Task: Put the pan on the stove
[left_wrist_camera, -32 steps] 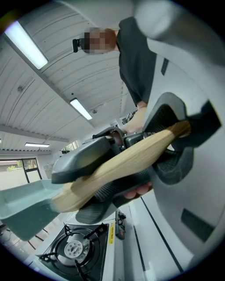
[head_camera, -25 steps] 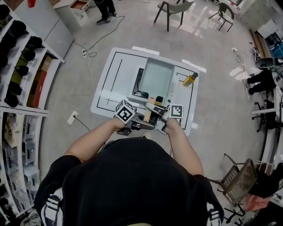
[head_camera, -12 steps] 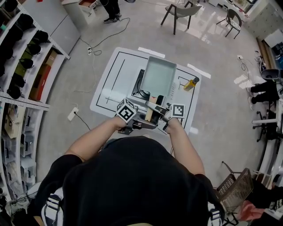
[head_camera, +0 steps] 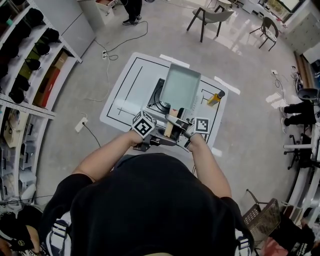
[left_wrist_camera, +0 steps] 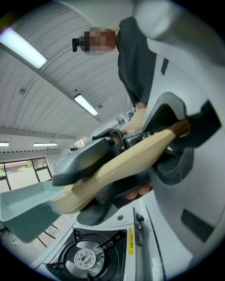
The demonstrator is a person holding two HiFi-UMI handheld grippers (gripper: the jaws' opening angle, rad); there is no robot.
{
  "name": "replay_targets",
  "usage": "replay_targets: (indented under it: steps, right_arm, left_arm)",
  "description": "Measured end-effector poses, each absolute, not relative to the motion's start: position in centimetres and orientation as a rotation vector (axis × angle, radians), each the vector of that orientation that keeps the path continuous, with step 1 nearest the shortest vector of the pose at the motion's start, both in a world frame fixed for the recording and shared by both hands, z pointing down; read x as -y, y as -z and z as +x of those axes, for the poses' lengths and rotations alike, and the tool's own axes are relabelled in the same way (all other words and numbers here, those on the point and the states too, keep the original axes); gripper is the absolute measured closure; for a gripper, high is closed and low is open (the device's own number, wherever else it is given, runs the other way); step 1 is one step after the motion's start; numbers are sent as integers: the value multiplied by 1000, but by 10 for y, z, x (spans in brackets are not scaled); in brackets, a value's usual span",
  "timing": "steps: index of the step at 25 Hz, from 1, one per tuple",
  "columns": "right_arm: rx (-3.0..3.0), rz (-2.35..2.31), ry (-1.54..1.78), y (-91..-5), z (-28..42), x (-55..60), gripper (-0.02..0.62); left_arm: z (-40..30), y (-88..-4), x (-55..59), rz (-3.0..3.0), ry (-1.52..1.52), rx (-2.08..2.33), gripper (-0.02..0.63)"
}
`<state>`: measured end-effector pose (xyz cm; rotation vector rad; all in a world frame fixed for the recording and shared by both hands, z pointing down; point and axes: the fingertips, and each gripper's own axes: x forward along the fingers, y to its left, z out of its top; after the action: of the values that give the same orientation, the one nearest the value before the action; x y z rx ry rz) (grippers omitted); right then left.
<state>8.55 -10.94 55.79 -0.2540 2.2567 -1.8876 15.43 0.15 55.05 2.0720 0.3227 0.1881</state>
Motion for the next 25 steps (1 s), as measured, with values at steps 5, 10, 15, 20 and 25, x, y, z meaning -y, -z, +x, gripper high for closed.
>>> replay_targets:
  steps: [5,10,15,20,25]
  right_arm:
    - [-2296,-236,1883,-561,83,109,442]
    - [-2296,-222,1884,-557,82,107,442]
    - [-2290,-245,1877,-557,88,104,442]
    - [-2278,-251,1873,-555,90,101,442]
    - [-2266,-267,1875,-556,87,100,442]
  left_arm:
    - [154,-552,-2,2079,-176,-296,495]
    - [155,-550,-3,2072,-185,-297,495]
    - [158,-549,-7,2075,-193,-305,495]
    - [160,-547,-11,2069,-195,-315,495]
    - [155,-549,-12,2070,-189,-329,495]
